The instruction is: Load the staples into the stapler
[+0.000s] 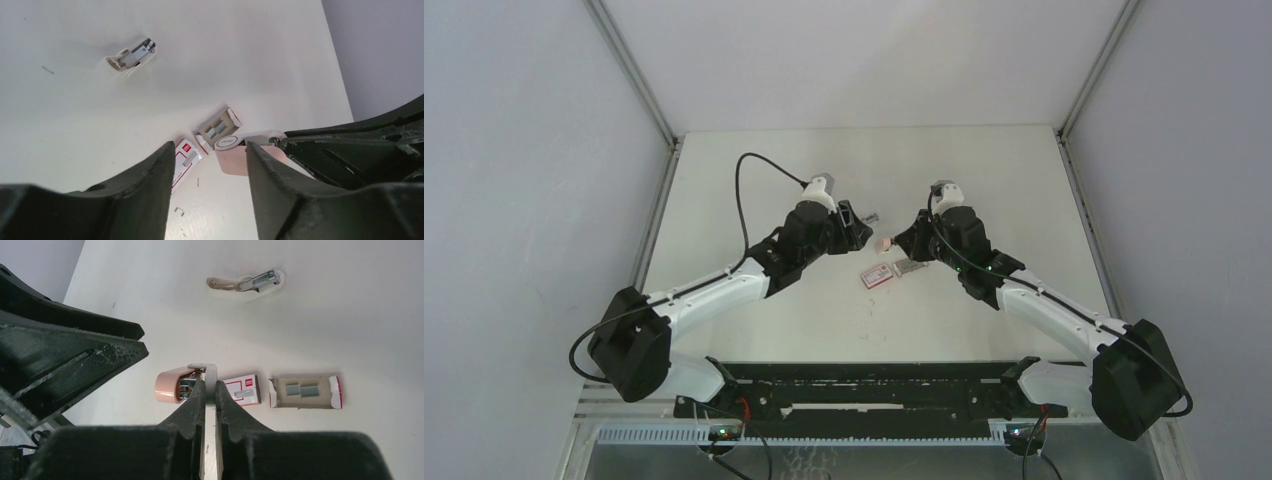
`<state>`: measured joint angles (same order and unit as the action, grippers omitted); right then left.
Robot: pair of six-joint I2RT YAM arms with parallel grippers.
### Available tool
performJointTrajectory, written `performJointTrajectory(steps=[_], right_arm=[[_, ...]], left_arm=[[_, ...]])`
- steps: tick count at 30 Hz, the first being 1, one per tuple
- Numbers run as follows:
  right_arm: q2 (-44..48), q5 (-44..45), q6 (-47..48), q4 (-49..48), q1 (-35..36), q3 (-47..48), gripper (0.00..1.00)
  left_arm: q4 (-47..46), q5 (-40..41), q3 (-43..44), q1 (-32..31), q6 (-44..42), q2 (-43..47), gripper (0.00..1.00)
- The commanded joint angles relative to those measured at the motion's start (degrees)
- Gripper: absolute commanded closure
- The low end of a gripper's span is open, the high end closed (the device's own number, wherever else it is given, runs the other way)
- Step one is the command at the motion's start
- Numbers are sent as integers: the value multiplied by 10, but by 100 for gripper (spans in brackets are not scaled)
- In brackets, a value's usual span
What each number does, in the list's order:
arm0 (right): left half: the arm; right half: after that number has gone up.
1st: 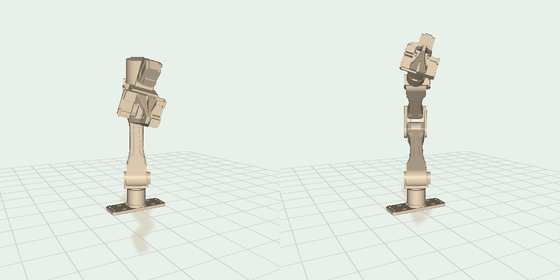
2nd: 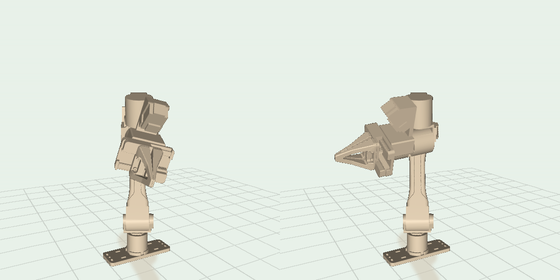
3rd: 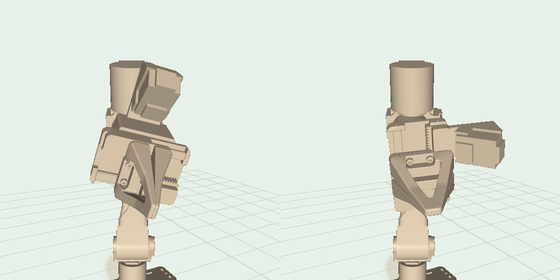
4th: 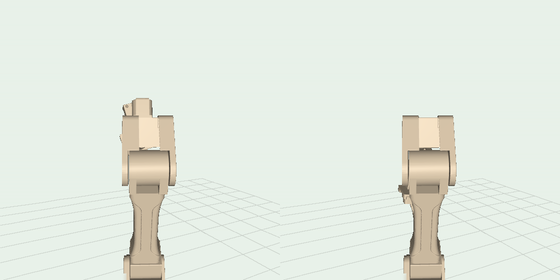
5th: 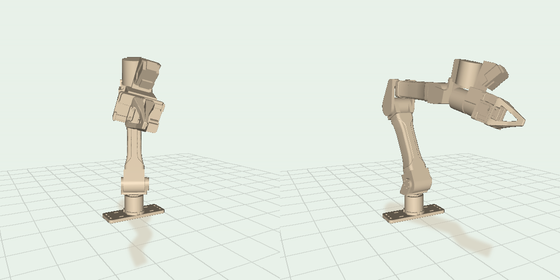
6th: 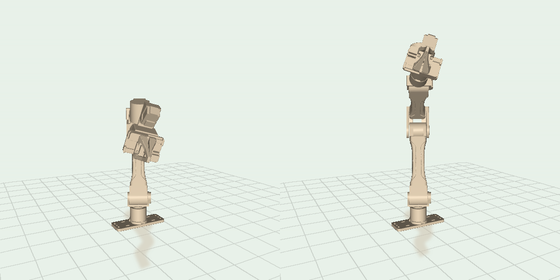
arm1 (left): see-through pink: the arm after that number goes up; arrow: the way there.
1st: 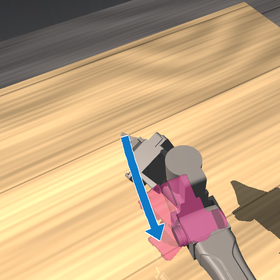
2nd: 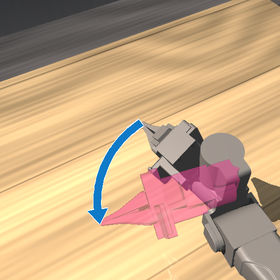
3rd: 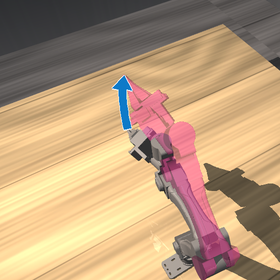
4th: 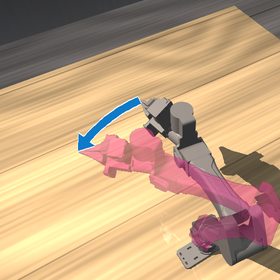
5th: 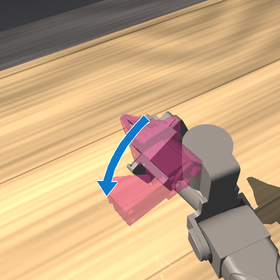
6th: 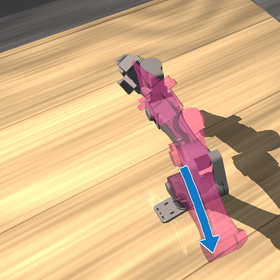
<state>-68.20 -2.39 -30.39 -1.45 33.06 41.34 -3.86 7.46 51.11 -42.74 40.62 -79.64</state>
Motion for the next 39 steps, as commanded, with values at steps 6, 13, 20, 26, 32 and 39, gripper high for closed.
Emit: performJointTrajectory(steps=[6,13,20,26,32,39], right_arm=[[-3,51,25,-37,27,1,100],[-9,77,34,-32,42,4,100],[-11,94,38,-31,46,4,100],[-15,113,38,-31,47,4,100],[-18,124,35,-30,47,4,100],[-25,141,33,-24,47,4,100]], left_arm=[[-37,-29,29,-14,-19,5,21],[-19,-46,60,-23,-11,-52,19],[-3,-51,69,-30,-5,-74,24],[2,-60,61,-30,2,-79,38],[0,-66,52,-30,8,-81,56],[-1,-67,45,-31,10,-74,71]])
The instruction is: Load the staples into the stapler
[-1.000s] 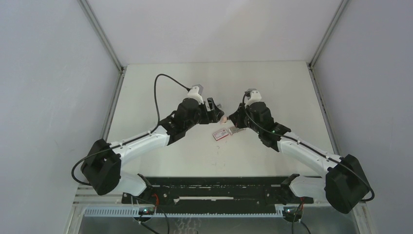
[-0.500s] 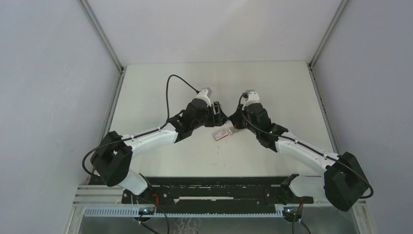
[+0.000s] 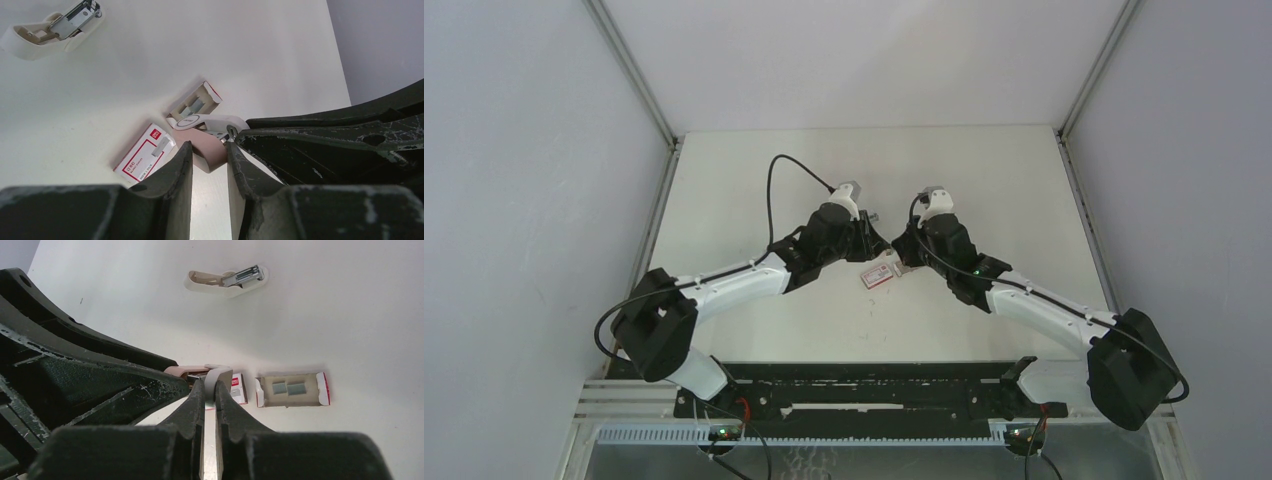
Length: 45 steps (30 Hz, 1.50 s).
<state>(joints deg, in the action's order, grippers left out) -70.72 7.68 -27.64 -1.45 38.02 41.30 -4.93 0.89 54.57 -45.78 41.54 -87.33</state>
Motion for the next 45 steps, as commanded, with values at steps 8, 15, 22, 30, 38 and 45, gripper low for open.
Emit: performJointTrajectory(steps=[8,15,22,30,38,45], right_arm=[[-7,54,4,-18,-3,5,100],[-20,74,3,-9,-3,5,100],[-28,87,-2,-3,-3,5,100],[-33,95,-9,1,-4,5,100],[-40,105,-12,6,-6,4,100],[-54,110,-15,11,-9,5,100]], left_arm=[[10,1,1,0,4,15,77],[12,7,-3,1,8,19,86],[14,14,-10,0,11,27,92],[19,20,-18,3,13,33,99],[28,33,-24,6,14,40,100],[39,48,-28,7,14,47,100]])
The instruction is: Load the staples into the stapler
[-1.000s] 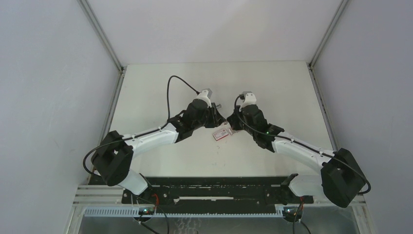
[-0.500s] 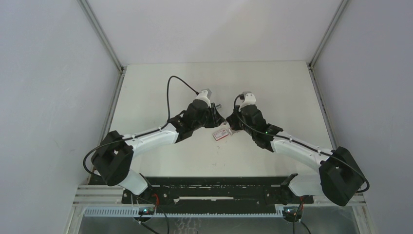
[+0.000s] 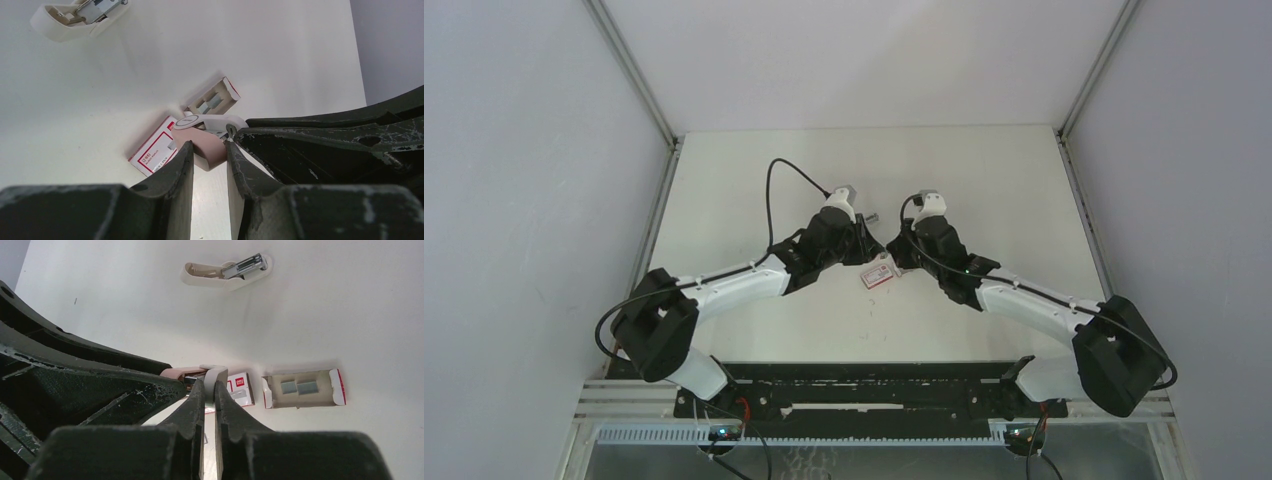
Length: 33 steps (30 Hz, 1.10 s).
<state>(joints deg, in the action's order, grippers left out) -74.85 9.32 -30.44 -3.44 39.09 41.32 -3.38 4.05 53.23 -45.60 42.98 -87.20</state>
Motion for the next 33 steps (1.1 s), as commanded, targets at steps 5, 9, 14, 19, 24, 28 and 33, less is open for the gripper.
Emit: performJointTrajectory(steps=[5,9,14,19,24,28,33], right_arm=[[-23,95,11,32,-24,4,100],[-29,91,7,33,-27,4,100],[-15,52,5,35,-32,8,100],[24,-62,13,72,-66,26,100],[35,-256,29,126,-138,56,100],[34,-358,51,162,-164,74,100],[32,-430,56,178,-168,85,100]], left_arm=[[29,22,-18,8,0,47,100],[29,24,-23,10,2,50,100],[-13,-13,-28,10,-51,56,83],[-116,-76,-85,8,-195,108,34],[-138,-163,-117,0,-330,154,24],[-112,-182,-103,-2,-365,166,22],[-84,-194,-61,-29,-396,133,21]])
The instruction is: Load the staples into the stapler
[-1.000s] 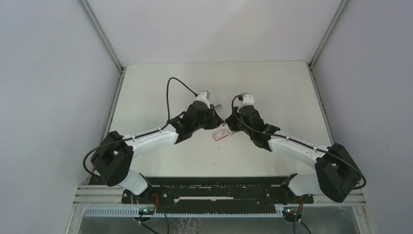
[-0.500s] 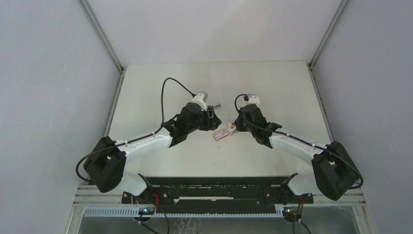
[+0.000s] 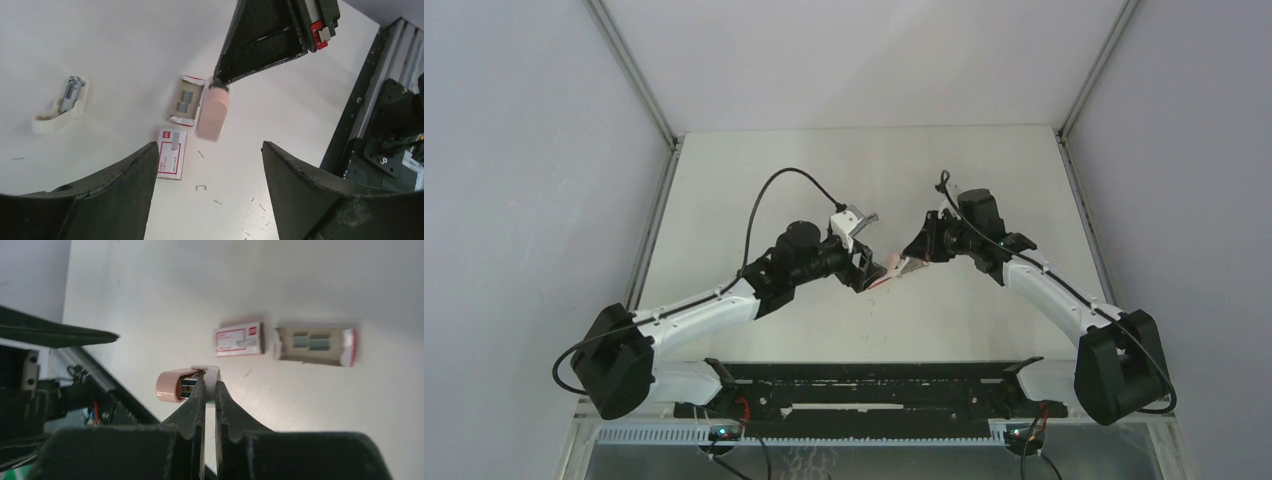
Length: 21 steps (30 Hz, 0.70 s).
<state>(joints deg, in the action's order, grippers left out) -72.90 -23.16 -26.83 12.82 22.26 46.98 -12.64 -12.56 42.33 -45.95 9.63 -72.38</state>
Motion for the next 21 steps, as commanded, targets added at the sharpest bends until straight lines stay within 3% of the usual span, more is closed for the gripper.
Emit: performJointTrajectory(steps=[1,7,10,21], right_arm=[[13,-116,19,14,1,30,100],[13,-145,17,15,2,34,100],[12,-153,18,15,3,35,100],[12,-133,32,29,8,39,100]], left_arm=[[21,-23,62,-32,-70,-25,21],[33,-6,83,-47,-86,-50,21],[36,-12,87,-47,-87,-56,27],[52,-19,104,-57,-72,-86,98]])
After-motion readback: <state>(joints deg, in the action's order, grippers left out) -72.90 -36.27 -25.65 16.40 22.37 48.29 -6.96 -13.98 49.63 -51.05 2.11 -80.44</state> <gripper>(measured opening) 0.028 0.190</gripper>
